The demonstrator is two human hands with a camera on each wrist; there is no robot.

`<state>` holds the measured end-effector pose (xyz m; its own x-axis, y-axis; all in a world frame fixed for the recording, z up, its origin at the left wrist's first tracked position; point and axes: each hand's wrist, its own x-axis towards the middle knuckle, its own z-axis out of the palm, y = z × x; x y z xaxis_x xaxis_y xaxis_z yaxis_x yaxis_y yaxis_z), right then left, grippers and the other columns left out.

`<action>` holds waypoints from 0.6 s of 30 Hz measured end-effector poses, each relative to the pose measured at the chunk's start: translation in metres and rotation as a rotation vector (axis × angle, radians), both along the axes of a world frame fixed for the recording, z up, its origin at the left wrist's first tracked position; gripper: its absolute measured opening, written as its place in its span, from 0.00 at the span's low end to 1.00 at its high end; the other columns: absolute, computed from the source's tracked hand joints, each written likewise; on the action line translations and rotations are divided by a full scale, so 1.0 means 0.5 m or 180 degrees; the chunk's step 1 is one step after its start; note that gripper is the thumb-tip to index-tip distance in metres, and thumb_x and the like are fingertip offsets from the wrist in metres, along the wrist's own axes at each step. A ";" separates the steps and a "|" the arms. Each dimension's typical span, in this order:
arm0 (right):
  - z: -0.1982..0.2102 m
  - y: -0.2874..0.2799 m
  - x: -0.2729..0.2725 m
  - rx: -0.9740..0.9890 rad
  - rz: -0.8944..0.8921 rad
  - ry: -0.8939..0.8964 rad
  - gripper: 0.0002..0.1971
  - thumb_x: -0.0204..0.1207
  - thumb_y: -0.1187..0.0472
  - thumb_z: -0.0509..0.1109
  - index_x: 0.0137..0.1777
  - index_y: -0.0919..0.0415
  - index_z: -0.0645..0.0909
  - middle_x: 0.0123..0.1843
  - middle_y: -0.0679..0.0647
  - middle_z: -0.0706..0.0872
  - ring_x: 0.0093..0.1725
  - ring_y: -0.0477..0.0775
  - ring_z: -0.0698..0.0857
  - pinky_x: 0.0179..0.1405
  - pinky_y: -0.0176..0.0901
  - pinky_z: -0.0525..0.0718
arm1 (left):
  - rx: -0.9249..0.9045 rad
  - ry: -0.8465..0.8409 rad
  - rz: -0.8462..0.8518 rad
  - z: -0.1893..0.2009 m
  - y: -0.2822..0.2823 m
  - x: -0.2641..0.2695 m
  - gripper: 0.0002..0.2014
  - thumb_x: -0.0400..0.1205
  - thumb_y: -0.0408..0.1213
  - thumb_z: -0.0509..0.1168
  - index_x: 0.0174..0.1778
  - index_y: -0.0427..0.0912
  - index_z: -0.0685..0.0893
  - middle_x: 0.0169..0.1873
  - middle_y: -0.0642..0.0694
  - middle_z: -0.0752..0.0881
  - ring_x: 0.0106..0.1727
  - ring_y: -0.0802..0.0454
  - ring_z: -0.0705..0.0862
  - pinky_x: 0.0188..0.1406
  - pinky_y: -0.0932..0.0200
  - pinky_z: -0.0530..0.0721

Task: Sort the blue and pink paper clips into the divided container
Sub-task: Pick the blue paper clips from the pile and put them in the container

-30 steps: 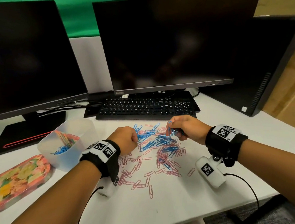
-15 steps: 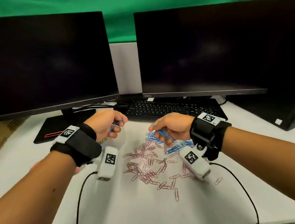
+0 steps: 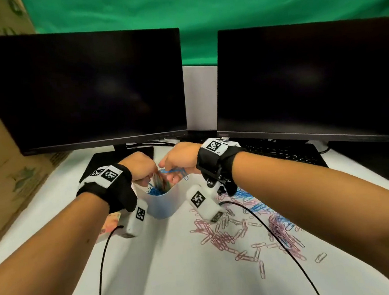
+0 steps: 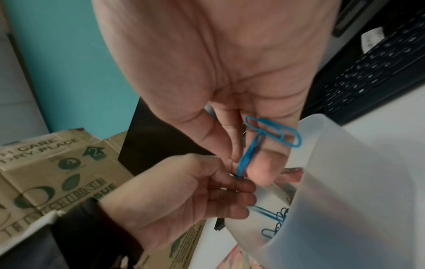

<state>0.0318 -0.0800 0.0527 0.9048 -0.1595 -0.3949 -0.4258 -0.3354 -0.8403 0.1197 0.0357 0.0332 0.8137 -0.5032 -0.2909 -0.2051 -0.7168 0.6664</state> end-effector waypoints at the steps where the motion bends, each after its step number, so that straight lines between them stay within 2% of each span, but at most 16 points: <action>1: -0.002 0.006 0.013 -0.0051 -0.0019 0.0001 0.18 0.79 0.75 0.58 0.68 0.80 0.75 0.44 0.69 0.82 0.39 0.63 0.83 0.47 0.52 0.88 | -0.0061 -0.0028 0.0027 0.003 0.003 -0.002 0.14 0.78 0.24 0.57 0.54 0.20 0.83 0.31 0.36 0.80 0.30 0.42 0.78 0.43 0.48 0.82; 2: -0.006 0.009 0.023 -0.0092 -0.0034 0.0000 0.18 0.78 0.74 0.60 0.66 0.80 0.77 0.47 0.70 0.83 0.43 0.64 0.84 0.54 0.58 0.87 | -0.0110 -0.0077 0.0033 0.006 0.005 -0.003 0.14 0.79 0.23 0.56 0.54 0.21 0.83 0.31 0.36 0.80 0.29 0.43 0.78 0.42 0.50 0.81; 3: -0.009 0.013 0.028 -0.0139 -0.0008 0.0012 0.18 0.77 0.73 0.62 0.66 0.78 0.78 0.47 0.69 0.83 0.44 0.63 0.84 0.58 0.60 0.86 | -0.0107 -0.0163 0.0034 0.009 0.007 -0.005 0.12 0.80 0.23 0.57 0.53 0.23 0.83 0.33 0.37 0.81 0.29 0.43 0.78 0.38 0.54 0.82; 4: -0.013 0.012 0.033 -0.0208 0.0029 0.0004 0.18 0.77 0.72 0.63 0.66 0.77 0.79 0.46 0.67 0.84 0.44 0.62 0.84 0.60 0.59 0.86 | -0.0079 -0.0281 0.0027 0.012 0.009 -0.008 0.10 0.81 0.24 0.58 0.51 0.27 0.84 0.35 0.37 0.82 0.29 0.46 0.79 0.32 0.58 0.82; 6: -0.018 0.002 0.035 -0.0336 0.0032 -0.0160 0.18 0.78 0.70 0.64 0.67 0.74 0.79 0.46 0.63 0.84 0.44 0.59 0.84 0.56 0.54 0.87 | -0.0055 -0.0571 0.0026 0.016 0.013 -0.012 0.09 0.82 0.27 0.60 0.48 0.35 0.86 0.39 0.39 0.84 0.29 0.52 0.80 0.25 0.63 0.79; 8: -0.019 -0.019 0.019 -0.0365 -0.0095 -0.0435 0.17 0.78 0.72 0.64 0.66 0.74 0.79 0.49 0.63 0.83 0.46 0.58 0.83 0.55 0.52 0.86 | -0.0151 -0.0643 -0.0036 0.017 0.011 -0.021 0.10 0.81 0.28 0.59 0.41 0.41 0.85 0.40 0.43 0.85 0.33 0.51 0.81 0.29 0.60 0.81; 10: -0.018 -0.048 -0.012 -0.0400 -0.0214 -0.0640 0.16 0.78 0.76 0.63 0.65 0.73 0.81 0.50 0.62 0.82 0.48 0.58 0.82 0.59 0.54 0.85 | -0.0284 -0.0686 -0.0146 0.018 0.003 -0.040 0.10 0.81 0.30 0.59 0.40 0.45 0.84 0.38 0.44 0.84 0.39 0.48 0.84 0.35 0.54 0.86; 12: -0.021 -0.090 -0.050 -0.0477 -0.0324 -0.0760 0.16 0.77 0.77 0.63 0.63 0.71 0.82 0.49 0.62 0.83 0.48 0.57 0.82 0.61 0.55 0.84 | -0.0408 -0.0681 -0.0310 0.017 -0.016 -0.070 0.08 0.82 0.32 0.60 0.44 0.44 0.84 0.39 0.45 0.86 0.43 0.48 0.89 0.31 0.59 0.86; 14: -0.026 -0.135 -0.097 -0.0570 -0.0481 -0.0766 0.15 0.76 0.76 0.65 0.61 0.71 0.83 0.50 0.66 0.85 0.46 0.58 0.83 0.60 0.54 0.85 | -0.0568 -0.0696 -0.0488 0.014 -0.040 -0.101 0.07 0.82 0.32 0.62 0.45 0.43 0.86 0.38 0.48 0.86 0.41 0.52 0.90 0.26 0.68 0.82; 16: -0.034 -0.176 -0.148 -0.0722 -0.0595 -0.0718 0.13 0.77 0.74 0.67 0.60 0.70 0.84 0.49 0.70 0.86 0.44 0.58 0.84 0.55 0.52 0.87 | -0.0531 -0.0937 -0.0696 0.010 -0.054 -0.127 0.07 0.80 0.31 0.64 0.43 0.42 0.88 0.32 0.54 0.84 0.38 0.55 0.85 0.34 0.67 0.80; 18: -0.041 -0.208 -0.203 -0.1019 -0.0545 -0.0654 0.11 0.78 0.72 0.67 0.58 0.68 0.85 0.46 0.65 0.87 0.41 0.55 0.85 0.46 0.47 0.89 | -0.0253 -0.1168 -0.0910 -0.002 -0.051 -0.142 0.08 0.79 0.30 0.65 0.41 0.43 0.90 0.30 0.59 0.83 0.37 0.58 0.83 0.39 0.67 0.79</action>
<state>-0.0697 -0.1838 0.0320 0.9093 -0.3999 -0.1150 -0.3326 -0.5325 -0.7783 0.0486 0.0103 0.0324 0.6811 -0.7311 0.0386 -0.6191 -0.5470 0.5634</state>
